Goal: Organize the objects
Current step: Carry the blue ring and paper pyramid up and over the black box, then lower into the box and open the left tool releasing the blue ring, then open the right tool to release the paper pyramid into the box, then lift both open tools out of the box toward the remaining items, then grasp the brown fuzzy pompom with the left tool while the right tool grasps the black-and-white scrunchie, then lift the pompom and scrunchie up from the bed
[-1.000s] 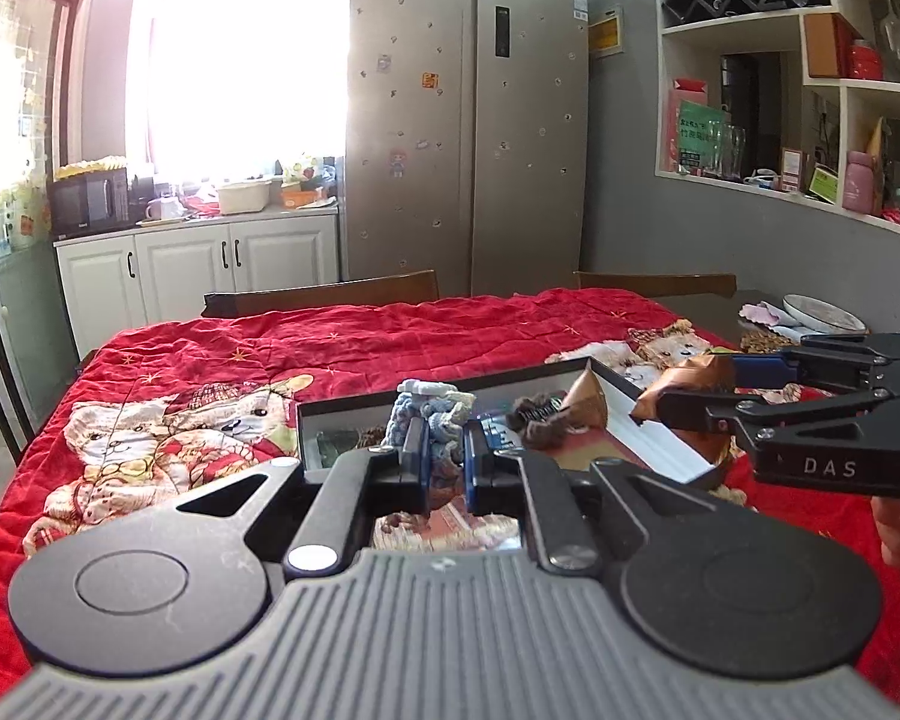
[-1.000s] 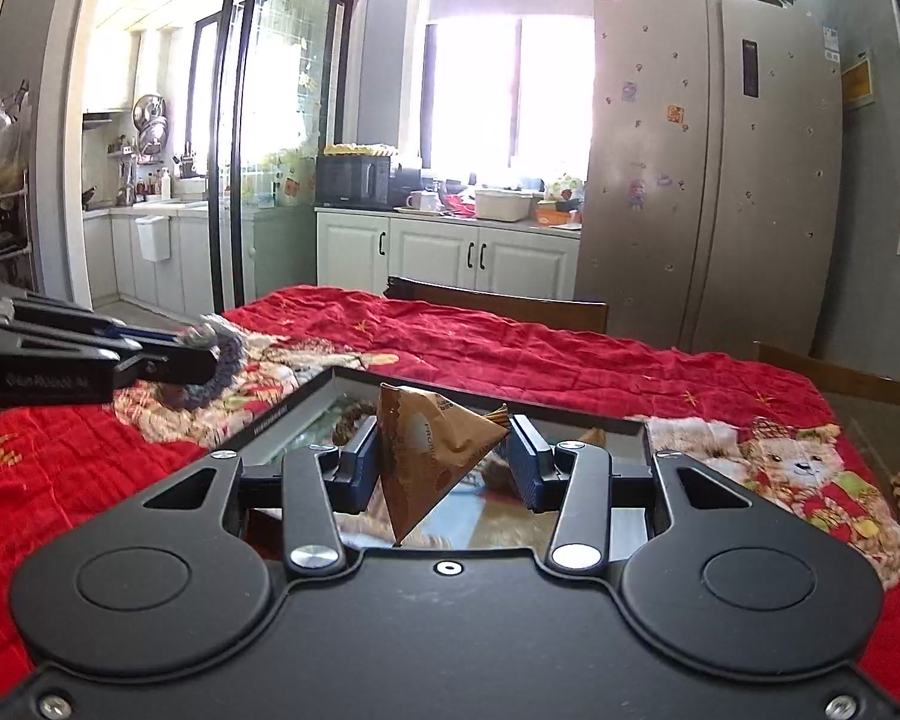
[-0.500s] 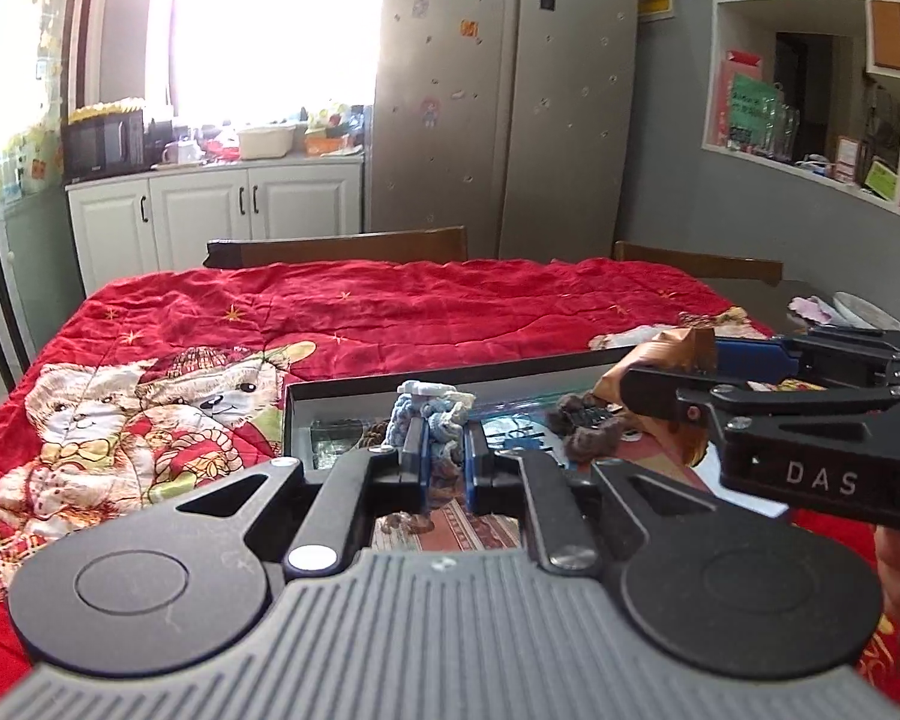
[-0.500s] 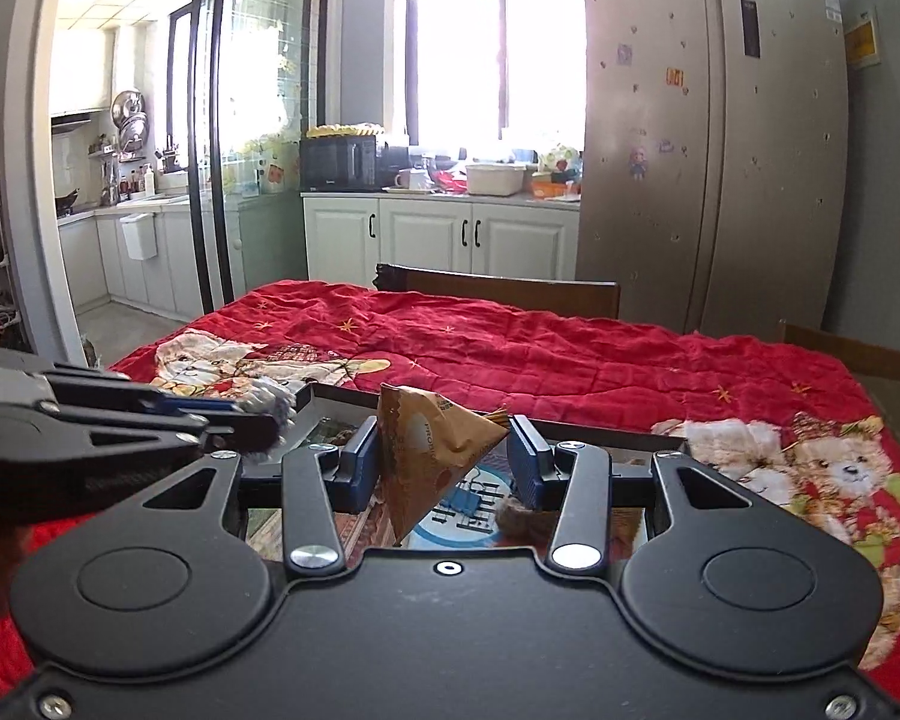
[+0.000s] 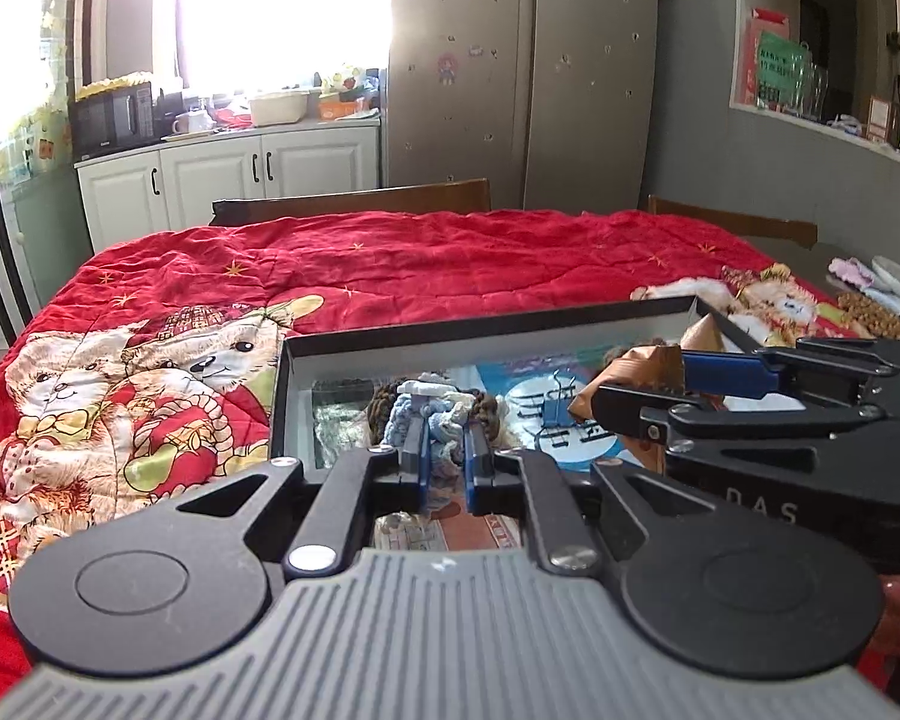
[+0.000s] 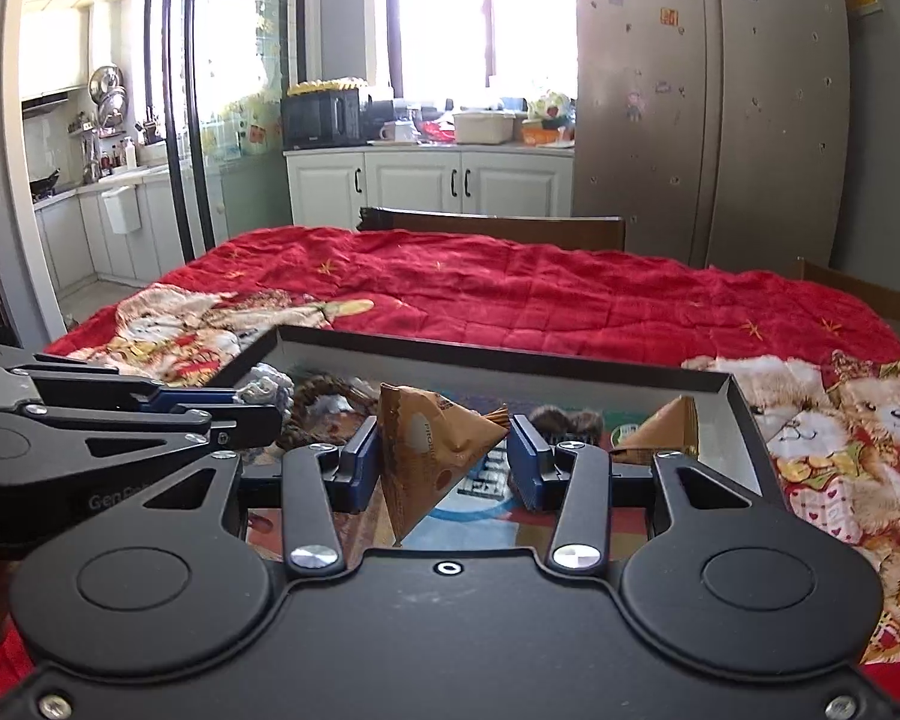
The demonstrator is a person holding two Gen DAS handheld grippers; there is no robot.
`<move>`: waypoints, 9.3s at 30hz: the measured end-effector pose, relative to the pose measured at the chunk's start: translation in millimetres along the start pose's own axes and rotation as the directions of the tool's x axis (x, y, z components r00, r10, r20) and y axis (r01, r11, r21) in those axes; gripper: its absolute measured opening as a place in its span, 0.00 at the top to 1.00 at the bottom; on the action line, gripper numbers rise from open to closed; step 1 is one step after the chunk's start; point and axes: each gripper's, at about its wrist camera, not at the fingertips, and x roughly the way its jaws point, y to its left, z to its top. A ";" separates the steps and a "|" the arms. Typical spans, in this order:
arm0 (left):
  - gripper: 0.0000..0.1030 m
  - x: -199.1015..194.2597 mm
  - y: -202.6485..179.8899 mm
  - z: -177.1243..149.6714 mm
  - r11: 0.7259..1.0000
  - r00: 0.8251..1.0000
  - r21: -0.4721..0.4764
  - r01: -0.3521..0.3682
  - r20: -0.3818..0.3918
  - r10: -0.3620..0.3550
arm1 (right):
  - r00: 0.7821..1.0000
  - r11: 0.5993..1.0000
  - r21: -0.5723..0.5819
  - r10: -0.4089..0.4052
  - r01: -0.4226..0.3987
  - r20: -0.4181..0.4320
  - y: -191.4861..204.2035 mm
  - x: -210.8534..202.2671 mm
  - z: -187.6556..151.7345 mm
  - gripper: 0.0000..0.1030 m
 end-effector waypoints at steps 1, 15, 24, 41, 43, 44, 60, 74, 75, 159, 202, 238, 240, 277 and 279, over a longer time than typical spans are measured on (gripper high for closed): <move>0.87 1.9 -0.9 -0.6 1.000 1.000 0.004 -0.004 -0.003 0.004 | 1.000 1.000 0.004 -0.003 0.003 -0.005 -1.4 2.7 -1.4 0.58; 0.87 12.2 -3.4 -5.0 1.000 1.000 0.000 -0.004 -0.031 0.004 | 0.998 1.000 0.015 -0.026 0.027 -0.052 -6.0 20.3 -10.8 0.58; 0.86 17.1 -4.4 -7.3 1.000 0.999 -0.003 0.000 -0.049 0.000 | 0.997 0.999 0.012 -0.034 0.034 -0.066 -5.8 26.0 -12.1 0.58; 0.85 25.1 -5.2 -10.8 1.000 0.997 -0.006 -0.007 -0.082 0.007 | 0.994 0.999 0.005 -0.052 0.053 -0.099 -4.4 33.1 -13.1 0.58; 0.85 25.4 -5.0 -11.0 1.000 0.997 -0.005 -0.007 -0.083 0.007 | 0.993 0.998 0.002 -0.055 0.055 -0.102 -4.0 33.3 -12.9 0.58; 0.85 25.4 -4.9 -11.3 1.000 0.996 -0.005 -0.008 -0.084 0.007 | 0.993 0.998 0.001 -0.056 0.057 -0.102 -3.5 33.4 -12.7 0.58; 0.83 27.2 -5.6 -12.9 1.000 0.996 0.000 -0.011 -0.089 0.011 | 0.993 0.998 -0.014 -0.063 0.062 -0.104 -1.7 33.9 -12.5 0.58; 0.77 28.1 -5.9 -13.5 1.000 0.996 0.002 -0.013 -0.089 0.013 | 0.993 0.998 -0.019 -0.064 0.062 -0.104 -1.7 34.4 -12.5 0.58; 0.74 28.1 -5.8 -13.6 1.000 0.996 0.002 -0.012 -0.089 0.013 | 0.993 0.998 -0.020 -0.064 0.062 -0.104 -1.6 34.4 -12.6 0.57; 0.14 -79.9 -20.3 18.2 0.997 0.986 0.028 -0.066 0.154 0.061 | 0.993 0.994 0.068 -0.093 0.088 0.067 -22.4 -63.8 14.5 0.29; 0.13 -106.1 -43.0 -86.4 0.946 0.990 0.298 0.130 0.015 -0.141 | 0.991 0.994 -0.015 0.105 -0.106 -0.078 7.5 -128.8 -96.4 0.44; 0.63 -73.3 -53.2 -91.3 0.940 0.981 0.282 0.194 -0.052 -0.187 | 0.989 0.991 0.045 0.132 -0.129 -0.071 0.6 -123.8 -108.6 0.80; 0.66 -73.5 -52.3 -91.1 0.943 0.982 0.275 0.190 -0.051 -0.183 | 0.989 0.991 0.047 0.130 -0.127 -0.069 0.3 -124.9 -109.0 0.81; 0.67 -93.2 -51.7 -88.9 0.948 0.979 0.245 0.204 -0.029 -0.204 | 0.991 0.991 0.024 0.133 -0.132 -0.031 4.9 -138.1 -103.7 0.81; 0.67 -94.3 -51.8 -88.5 0.948 0.978 0.245 0.205 -0.027 -0.205 | 0.991 0.991 0.021 0.132 -0.131 -0.030 5.4 -138.8 -103.7 0.81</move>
